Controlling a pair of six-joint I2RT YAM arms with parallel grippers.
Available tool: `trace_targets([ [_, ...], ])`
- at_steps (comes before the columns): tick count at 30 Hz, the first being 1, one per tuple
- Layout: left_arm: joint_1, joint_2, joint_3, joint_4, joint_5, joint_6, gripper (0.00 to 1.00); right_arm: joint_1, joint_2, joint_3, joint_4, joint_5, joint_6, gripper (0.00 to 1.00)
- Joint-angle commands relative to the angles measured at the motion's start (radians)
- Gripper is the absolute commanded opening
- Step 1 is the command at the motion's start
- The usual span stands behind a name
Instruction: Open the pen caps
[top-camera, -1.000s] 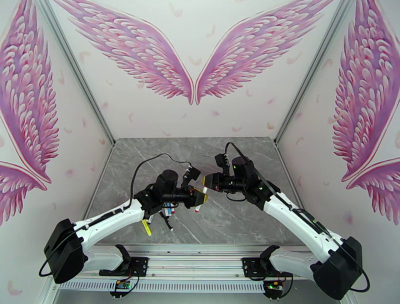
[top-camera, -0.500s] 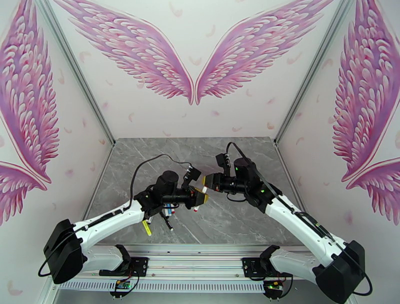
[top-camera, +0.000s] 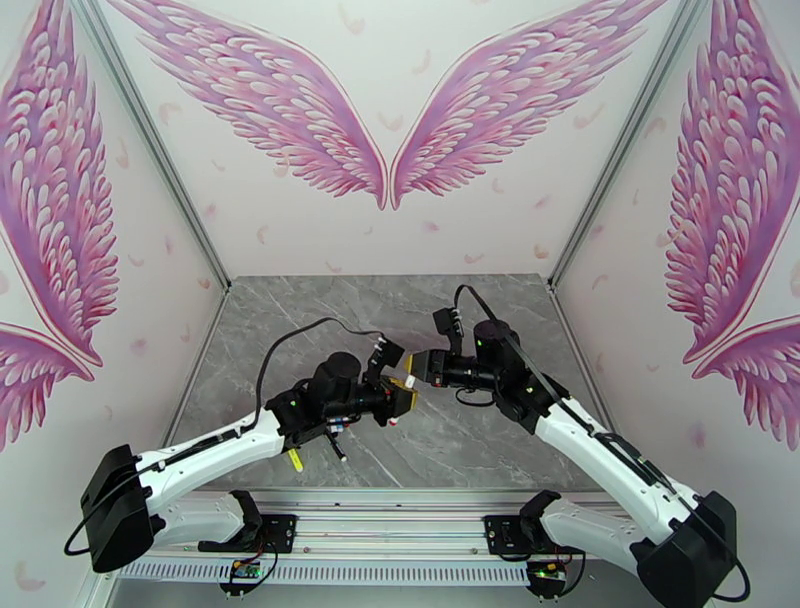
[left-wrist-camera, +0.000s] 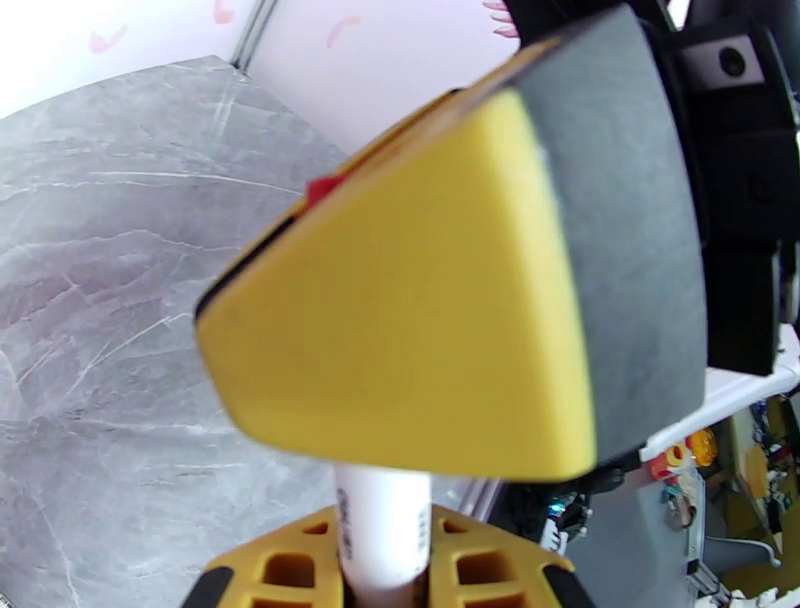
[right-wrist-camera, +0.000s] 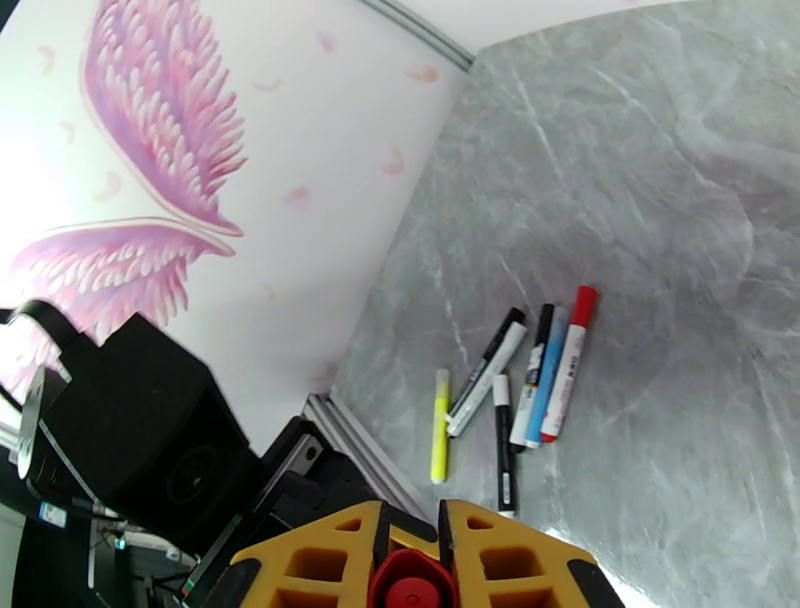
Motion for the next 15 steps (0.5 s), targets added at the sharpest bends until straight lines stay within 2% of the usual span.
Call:
trace_targets([
  [1, -0.066, -0.007, 0.016, -0.144, -0.166, 0.071, 0.01, -0.029, -0.032, 0.072, -0.070, 0.268, 0.059, 0.14],
  [3, -0.094, 0.009, 0.038, -0.169, -0.198, 0.085, 0.00, -0.028, -0.028, 0.084, -0.081, 0.279, 0.064, 0.14],
  [6, -0.101, 0.024, 0.038, -0.148, -0.125, 0.081, 0.00, -0.031, -0.017, 0.095, -0.064, 0.246, 0.048, 0.14],
  [11, -0.085, 0.009, 0.022, -0.125, 0.012, 0.059, 0.00, -0.056, -0.023, 0.081, 0.050, 0.056, -0.041, 0.13],
  [15, -0.054, -0.026, -0.006, -0.090, 0.095, 0.034, 0.00, -0.081, -0.041, 0.064, 0.103, -0.043, -0.060, 0.13],
])
